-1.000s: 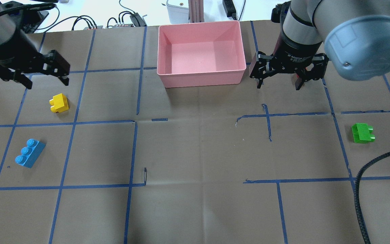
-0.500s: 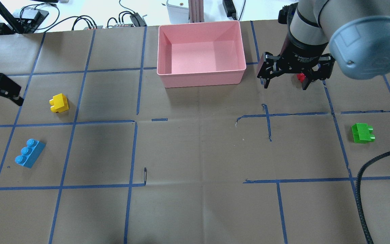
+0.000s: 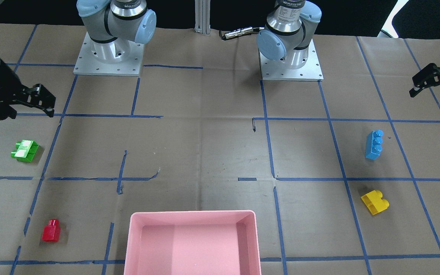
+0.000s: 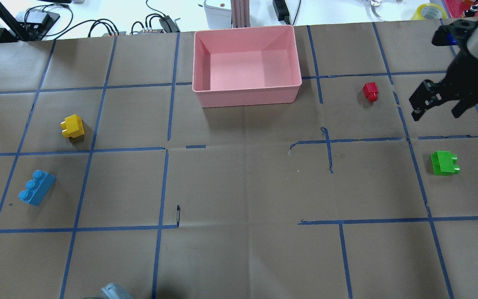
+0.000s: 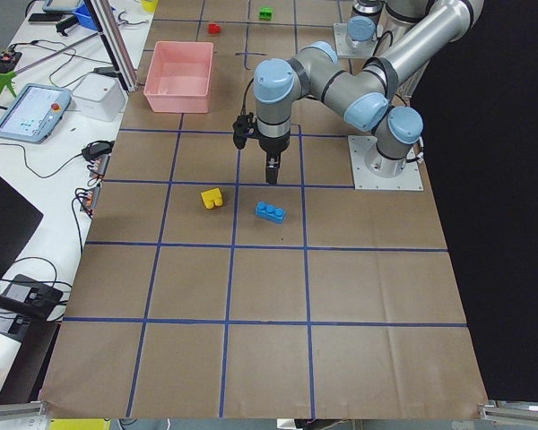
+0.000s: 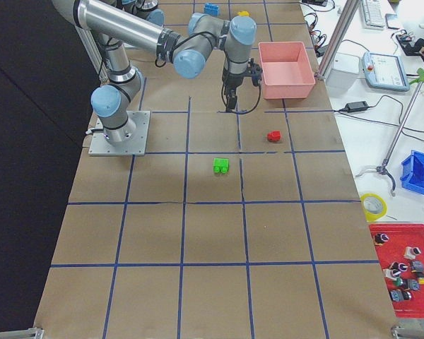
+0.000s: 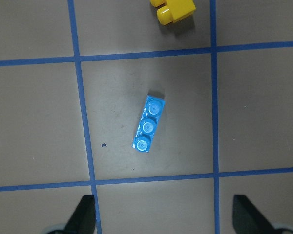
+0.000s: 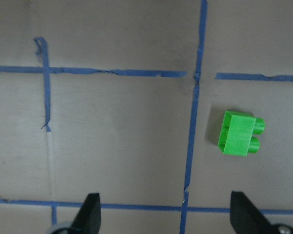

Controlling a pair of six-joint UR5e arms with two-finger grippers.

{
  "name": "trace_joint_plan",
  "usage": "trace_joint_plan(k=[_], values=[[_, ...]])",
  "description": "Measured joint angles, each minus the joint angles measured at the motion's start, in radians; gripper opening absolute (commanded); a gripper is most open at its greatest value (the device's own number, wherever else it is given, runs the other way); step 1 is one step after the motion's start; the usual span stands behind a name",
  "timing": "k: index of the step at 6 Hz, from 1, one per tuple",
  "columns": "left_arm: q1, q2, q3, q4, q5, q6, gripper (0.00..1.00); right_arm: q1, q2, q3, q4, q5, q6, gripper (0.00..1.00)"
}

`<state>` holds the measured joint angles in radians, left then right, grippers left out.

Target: Put all blocks into box

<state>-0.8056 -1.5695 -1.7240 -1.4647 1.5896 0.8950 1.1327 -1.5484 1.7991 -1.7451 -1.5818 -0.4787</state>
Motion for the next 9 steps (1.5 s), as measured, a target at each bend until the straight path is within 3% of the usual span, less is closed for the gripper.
trace_joint_plan(k=[2,4,7,9], values=[[-0.014,-0.039,-0.099,0.157,-0.028,0.045,0.99,-0.158,0.012,0.181,-0.262,0.009,-0.16,0.94],[-0.029,-0.09,-0.21,0.344,-0.037,0.11,0.99,-0.205,0.051,0.308,-0.479,0.009,-0.185,0.95],[-0.03,-0.191,-0.352,0.624,-0.06,0.188,0.99,-0.245,0.166,0.336,-0.624,0.011,-0.182,0.94],[-0.026,-0.268,-0.376,0.725,-0.065,0.226,0.99,-0.246,0.189,0.337,-0.657,0.011,-0.179,0.94]])
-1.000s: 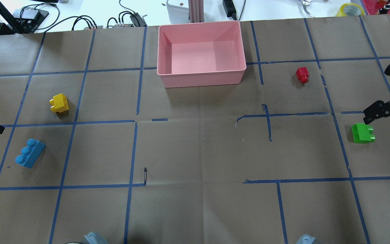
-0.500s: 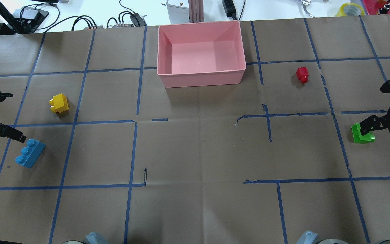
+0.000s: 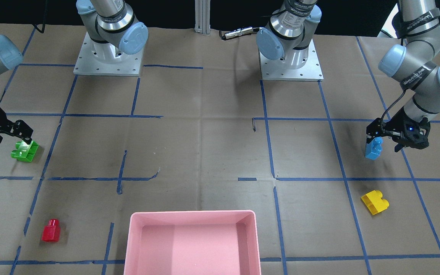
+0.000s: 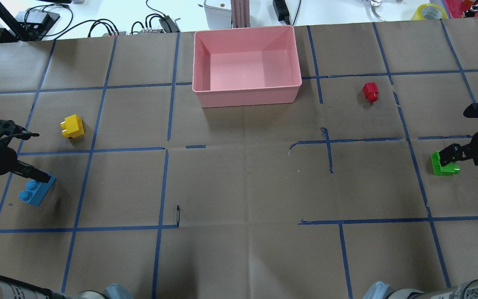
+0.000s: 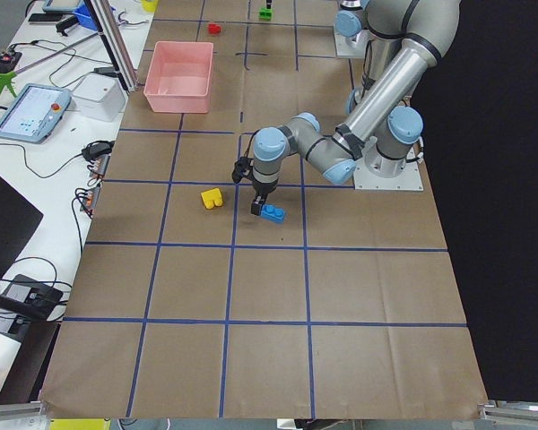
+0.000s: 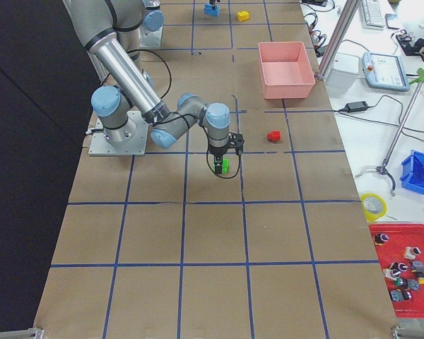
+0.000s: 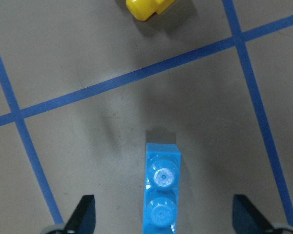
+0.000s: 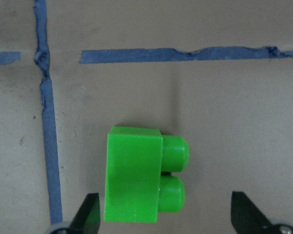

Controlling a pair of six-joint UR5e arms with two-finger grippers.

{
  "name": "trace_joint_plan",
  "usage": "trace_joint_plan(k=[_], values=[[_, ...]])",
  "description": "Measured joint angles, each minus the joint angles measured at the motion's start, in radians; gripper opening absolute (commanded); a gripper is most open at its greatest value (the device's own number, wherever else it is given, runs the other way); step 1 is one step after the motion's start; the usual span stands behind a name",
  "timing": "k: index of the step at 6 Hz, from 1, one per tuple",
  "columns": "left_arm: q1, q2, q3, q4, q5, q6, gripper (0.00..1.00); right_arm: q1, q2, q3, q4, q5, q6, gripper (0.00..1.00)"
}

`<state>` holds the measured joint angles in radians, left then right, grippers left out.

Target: Put all blocks into box

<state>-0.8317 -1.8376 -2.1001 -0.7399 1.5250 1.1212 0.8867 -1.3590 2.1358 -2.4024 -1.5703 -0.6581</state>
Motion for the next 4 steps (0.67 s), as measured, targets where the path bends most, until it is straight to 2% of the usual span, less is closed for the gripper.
trace_joint_plan(k=[1,2,4], values=[[0.002,-0.017,-0.011,0.019,-0.001,0.009,0.89,0.0,0.0,0.001,-0.004,0.008,0.002,0.94],[0.003,-0.015,-0.026,0.026,-0.001,0.012,0.65,0.0,0.001,0.001,-0.005,0.022,0.004,0.94],[0.003,-0.009,-0.036,0.03,0.006,0.015,0.47,0.002,0.023,0.001,-0.027,0.036,0.006,0.94]])
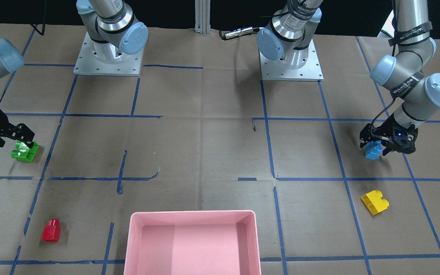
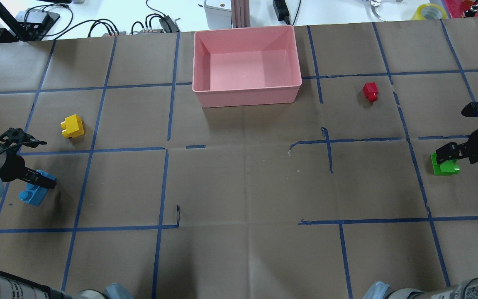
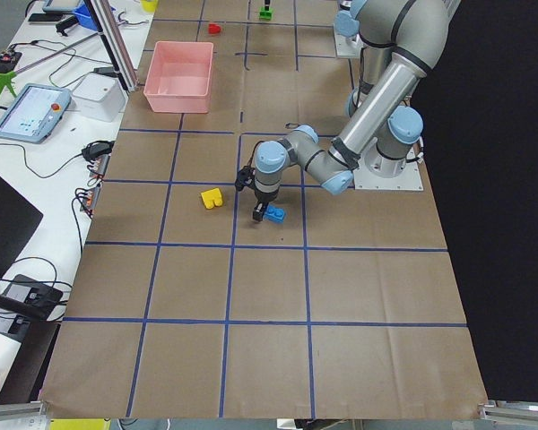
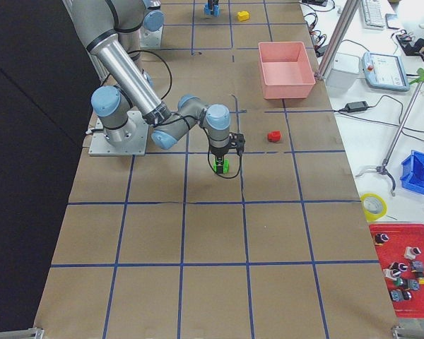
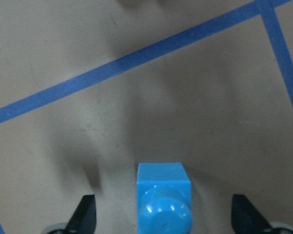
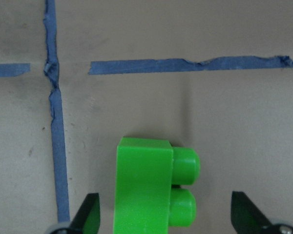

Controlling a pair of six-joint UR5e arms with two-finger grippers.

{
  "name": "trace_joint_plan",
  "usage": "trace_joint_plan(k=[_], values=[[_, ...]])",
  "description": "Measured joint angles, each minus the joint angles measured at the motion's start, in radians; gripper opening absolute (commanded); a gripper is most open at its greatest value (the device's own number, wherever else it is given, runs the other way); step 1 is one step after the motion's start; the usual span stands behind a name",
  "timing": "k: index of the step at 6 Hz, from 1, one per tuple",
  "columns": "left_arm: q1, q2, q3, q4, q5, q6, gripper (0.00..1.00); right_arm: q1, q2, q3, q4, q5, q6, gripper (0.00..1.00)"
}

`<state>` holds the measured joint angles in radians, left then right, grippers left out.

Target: Put all blocks into box

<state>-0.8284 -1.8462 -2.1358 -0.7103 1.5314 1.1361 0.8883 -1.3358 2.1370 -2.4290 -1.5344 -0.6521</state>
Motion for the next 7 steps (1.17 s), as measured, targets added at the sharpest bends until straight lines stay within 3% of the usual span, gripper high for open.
trace_joint_plan(k=[1,2,3,5,6,7], values=[[0.001,0.0,0.0,0.001,0.003,0.003,0.36,0.001,0.016,0.001,-0.02,0.001,0.0,0.94],[0.001,0.001,0.0,0.001,0.006,0.005,0.16,0.002,0.026,0.003,-0.028,0.002,0.0,0.94],[0.0,0.003,0.003,0.002,0.009,0.004,0.07,0.003,0.034,0.005,-0.031,0.002,0.0,0.89],[-0.007,0.043,0.039,-0.013,0.012,-0.023,0.05,0.004,0.046,0.007,-0.033,0.002,-0.004,0.56],[-0.011,0.068,0.103,-0.082,0.008,-0.077,0.05,0.004,0.046,0.007,-0.034,-0.001,-0.008,0.39],[-0.036,0.087,0.226,-0.24,0.002,-0.174,0.05,0.004,0.045,0.003,-0.032,-0.005,-0.012,0.2]])
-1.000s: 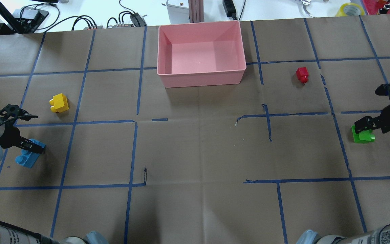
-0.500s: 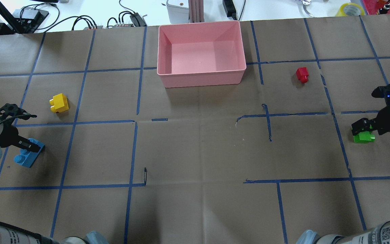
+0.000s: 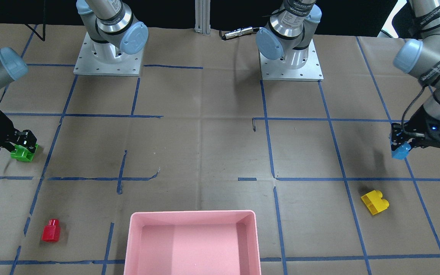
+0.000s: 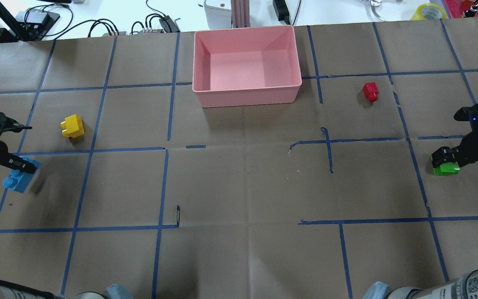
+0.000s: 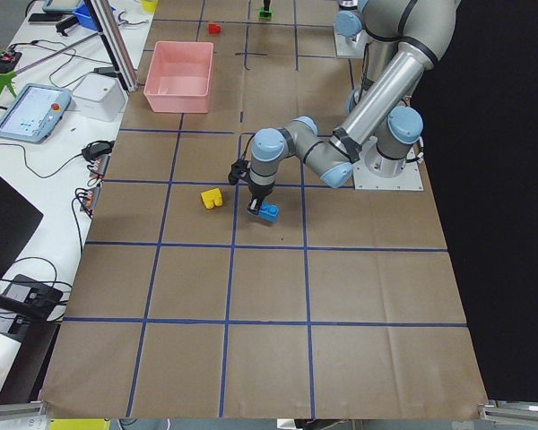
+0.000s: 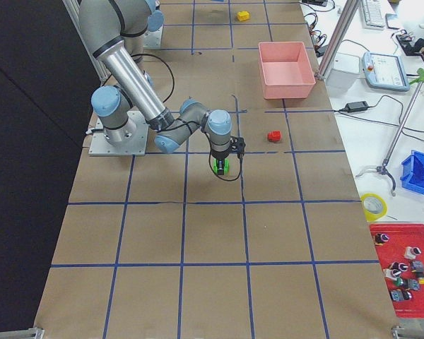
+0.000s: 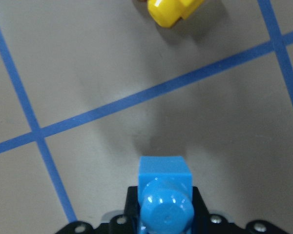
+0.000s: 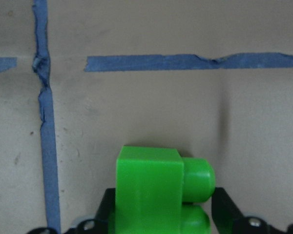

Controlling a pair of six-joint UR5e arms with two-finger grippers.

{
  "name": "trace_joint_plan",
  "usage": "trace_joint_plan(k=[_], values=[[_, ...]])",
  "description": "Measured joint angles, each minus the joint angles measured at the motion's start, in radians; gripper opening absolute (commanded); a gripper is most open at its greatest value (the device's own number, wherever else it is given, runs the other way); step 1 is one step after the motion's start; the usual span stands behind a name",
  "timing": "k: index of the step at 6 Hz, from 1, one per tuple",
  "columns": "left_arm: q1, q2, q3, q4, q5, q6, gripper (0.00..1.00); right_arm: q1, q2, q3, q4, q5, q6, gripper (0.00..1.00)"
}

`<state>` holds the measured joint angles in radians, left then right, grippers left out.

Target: Put all blocks into box

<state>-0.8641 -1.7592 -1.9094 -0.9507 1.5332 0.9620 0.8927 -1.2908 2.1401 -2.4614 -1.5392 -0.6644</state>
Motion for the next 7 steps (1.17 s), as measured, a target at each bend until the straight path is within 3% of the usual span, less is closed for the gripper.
trace_joint_plan(k=[1,3,4,6,7], values=[[-0.062,0.006,0.178,-0.218,0.0,-0.139,0.05,0.001,-0.007,-0.011,0.008,-0.006,-0.005,0.09],[-0.22,-0.024,0.517,-0.571,0.003,-0.416,0.05,0.005,-0.069,-0.069,0.106,-0.011,-0.014,0.09],[-0.292,-0.06,0.617,-0.642,0.0,-0.519,0.05,0.026,-0.124,-0.125,0.232,-0.008,-0.015,0.09],[-0.479,-0.166,0.748,-0.657,-0.003,-0.757,0.05,0.131,-0.189,-0.268,0.483,-0.004,-0.009,0.09],[-0.595,-0.246,0.847,-0.654,-0.001,-0.903,0.05,0.192,-0.194,-0.309,0.528,0.011,-0.009,0.08]])
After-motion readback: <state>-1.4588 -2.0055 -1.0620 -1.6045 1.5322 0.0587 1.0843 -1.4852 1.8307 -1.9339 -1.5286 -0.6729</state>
